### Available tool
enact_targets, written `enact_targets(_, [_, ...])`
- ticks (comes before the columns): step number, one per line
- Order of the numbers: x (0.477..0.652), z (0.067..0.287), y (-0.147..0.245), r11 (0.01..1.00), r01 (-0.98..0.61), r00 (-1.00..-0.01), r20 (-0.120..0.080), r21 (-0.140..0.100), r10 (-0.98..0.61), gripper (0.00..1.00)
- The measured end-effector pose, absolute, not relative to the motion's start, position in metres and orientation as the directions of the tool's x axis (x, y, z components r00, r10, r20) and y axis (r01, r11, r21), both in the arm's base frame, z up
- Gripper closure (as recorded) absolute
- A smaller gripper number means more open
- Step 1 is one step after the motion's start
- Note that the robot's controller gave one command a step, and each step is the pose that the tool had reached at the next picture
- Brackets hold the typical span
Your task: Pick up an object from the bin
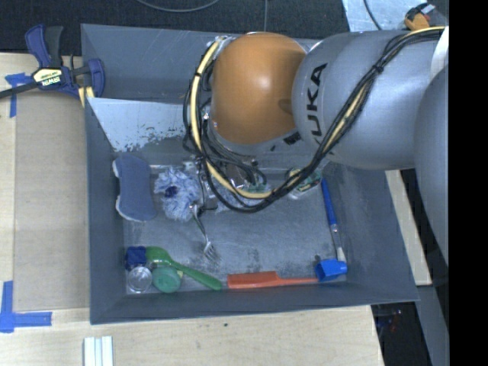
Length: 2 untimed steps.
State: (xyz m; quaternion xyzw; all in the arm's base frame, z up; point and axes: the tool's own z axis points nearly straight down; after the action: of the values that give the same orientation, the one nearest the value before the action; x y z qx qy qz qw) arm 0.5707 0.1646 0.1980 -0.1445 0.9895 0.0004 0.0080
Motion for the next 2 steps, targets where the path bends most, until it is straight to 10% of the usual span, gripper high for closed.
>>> enact_targets(1, [0.5592,0.0981,0.1425,0.899,-0.437,-0.899,-0.027,-0.007,-0.437,1.0])
enact_targets(2, [0.5616,0.0938,0.1452,0.942,-0.336,-0.941,-0.027,-0.002,-0.336,1.0])
